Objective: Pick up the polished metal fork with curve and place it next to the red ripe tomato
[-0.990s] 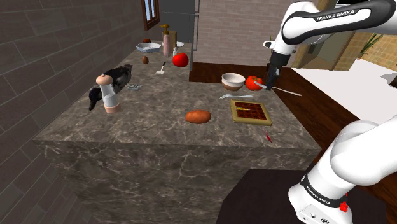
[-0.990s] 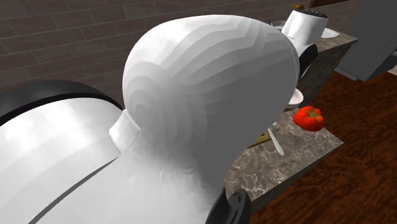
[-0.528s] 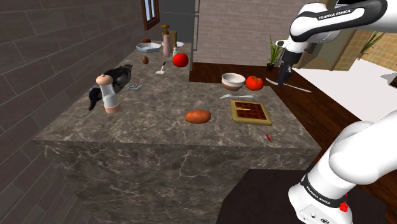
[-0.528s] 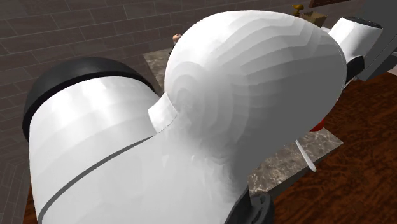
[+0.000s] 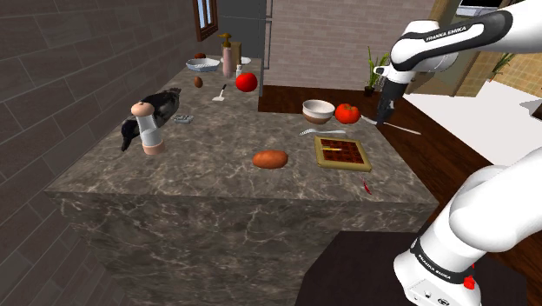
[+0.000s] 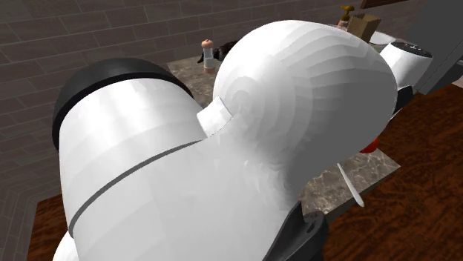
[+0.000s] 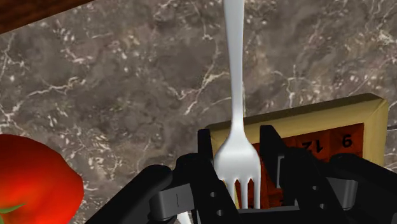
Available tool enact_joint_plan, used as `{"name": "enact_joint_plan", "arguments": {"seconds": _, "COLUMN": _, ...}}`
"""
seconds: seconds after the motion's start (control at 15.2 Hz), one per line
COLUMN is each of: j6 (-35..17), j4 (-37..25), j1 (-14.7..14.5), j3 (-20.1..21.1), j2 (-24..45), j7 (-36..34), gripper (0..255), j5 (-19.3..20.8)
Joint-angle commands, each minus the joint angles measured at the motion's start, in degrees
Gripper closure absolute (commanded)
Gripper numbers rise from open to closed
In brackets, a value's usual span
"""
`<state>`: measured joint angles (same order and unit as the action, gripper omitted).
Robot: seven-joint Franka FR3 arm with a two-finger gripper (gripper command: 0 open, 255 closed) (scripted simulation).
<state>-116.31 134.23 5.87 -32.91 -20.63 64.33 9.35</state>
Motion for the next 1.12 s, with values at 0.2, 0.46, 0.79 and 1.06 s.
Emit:
{"name": "enact_joint_plan", "arguments": {"seconds": 0.2, "j6": -4.3, "j4": 2.8, "j1": -0.1, "j3": -1.0, "j2": 1.6, "j7": 0.6, "gripper": 255, "j5": -0.2}}
{"name": "enact_joint_plan", "arguments": {"seconds": 0.46, "j6": -7.7, "j4": 4.7, "j1": -0.3, "j3": -1.7, "j2": 3.2, "j7": 1.2, "gripper": 255, "j5": -0.7}}
{"name": "enact_joint_plan", "arguments": {"seconds": 0.79, "j6": -12.0, "j4": 6.8, "j1": -0.7, "j3": -2.8, "j2": 5.6, "j7": 2.2, "gripper": 255, "j5": -1.6}}
{"name": "enact_joint_plan", "arguments": {"seconds": 1.06, "j6": -15.6, "j4": 8.3, "j1": -1.2, "j3": -3.6, "j2": 7.9, "j7": 3.3, "gripper": 255, "j5": -2.8}}
